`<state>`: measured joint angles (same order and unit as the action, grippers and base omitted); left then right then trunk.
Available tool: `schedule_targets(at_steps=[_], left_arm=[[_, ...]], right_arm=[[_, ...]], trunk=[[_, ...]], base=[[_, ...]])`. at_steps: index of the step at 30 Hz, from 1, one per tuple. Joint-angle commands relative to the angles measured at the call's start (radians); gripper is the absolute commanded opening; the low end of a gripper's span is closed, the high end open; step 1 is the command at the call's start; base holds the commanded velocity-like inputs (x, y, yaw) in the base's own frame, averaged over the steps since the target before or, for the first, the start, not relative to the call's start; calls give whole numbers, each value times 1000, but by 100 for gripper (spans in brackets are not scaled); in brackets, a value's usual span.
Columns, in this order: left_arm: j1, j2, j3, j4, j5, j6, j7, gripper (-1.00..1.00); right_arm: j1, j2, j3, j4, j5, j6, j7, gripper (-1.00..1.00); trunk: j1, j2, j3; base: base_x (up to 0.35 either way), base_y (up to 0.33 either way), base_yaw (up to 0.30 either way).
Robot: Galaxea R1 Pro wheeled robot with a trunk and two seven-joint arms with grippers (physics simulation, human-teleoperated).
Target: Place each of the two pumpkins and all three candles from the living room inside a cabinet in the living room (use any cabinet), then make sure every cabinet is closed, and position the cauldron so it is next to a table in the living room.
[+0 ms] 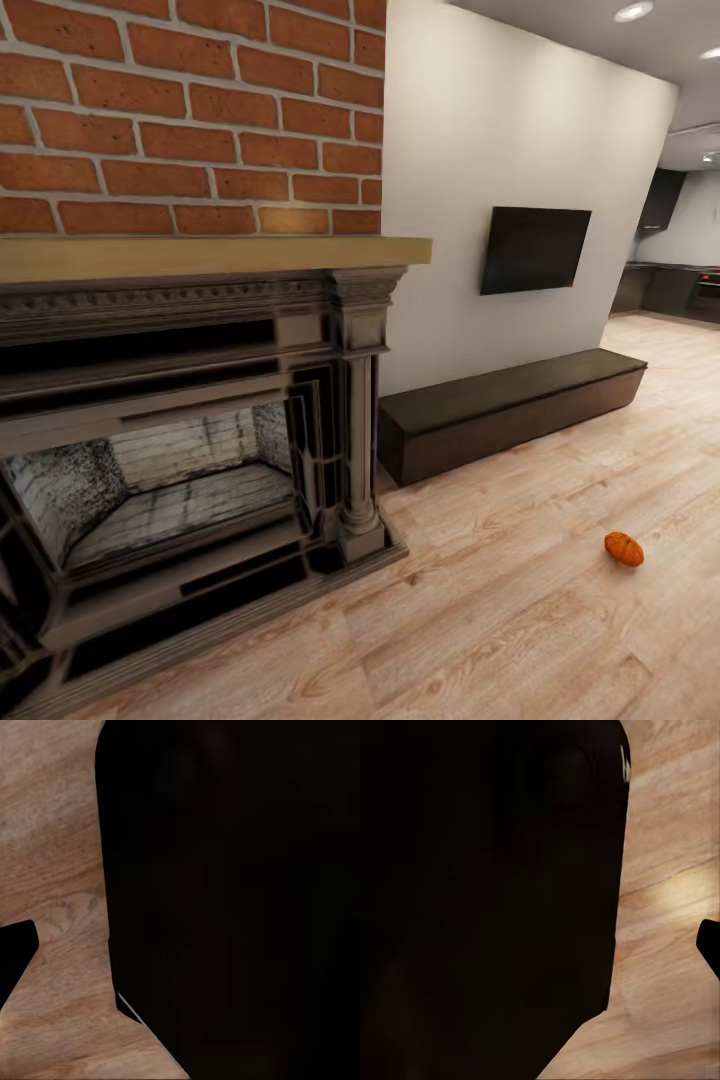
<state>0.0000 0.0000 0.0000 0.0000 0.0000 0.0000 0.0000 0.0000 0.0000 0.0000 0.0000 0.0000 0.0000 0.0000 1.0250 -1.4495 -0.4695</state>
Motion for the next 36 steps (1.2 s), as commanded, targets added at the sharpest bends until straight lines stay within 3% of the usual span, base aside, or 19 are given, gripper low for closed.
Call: schedule_targets(at_steps=[1,6,14,36], left_arm=[[6,6,3,-6,3,-6,-2,100],[11,23,5,-18,3,-11,-2,100],[12,28,-1,-21,1,-11,-3,100],[12,28,0,-23,-2,-15,-3,100]], right_arm=[[-6,0,-1,-6,2,6,-5,100],[-34,0,-2,-8,7,7,-8,100],[-44,0,-2,-8,8,-38,-6,100],[-43,0,-3,-8,6,-58,-12,100]], trunk=[[0,0,-1],[0,0,-1],[0,0,-1],[0,0,5]], base=[[0,0,0],[0,0,0],[0,0,-6],[0,0,-195]])
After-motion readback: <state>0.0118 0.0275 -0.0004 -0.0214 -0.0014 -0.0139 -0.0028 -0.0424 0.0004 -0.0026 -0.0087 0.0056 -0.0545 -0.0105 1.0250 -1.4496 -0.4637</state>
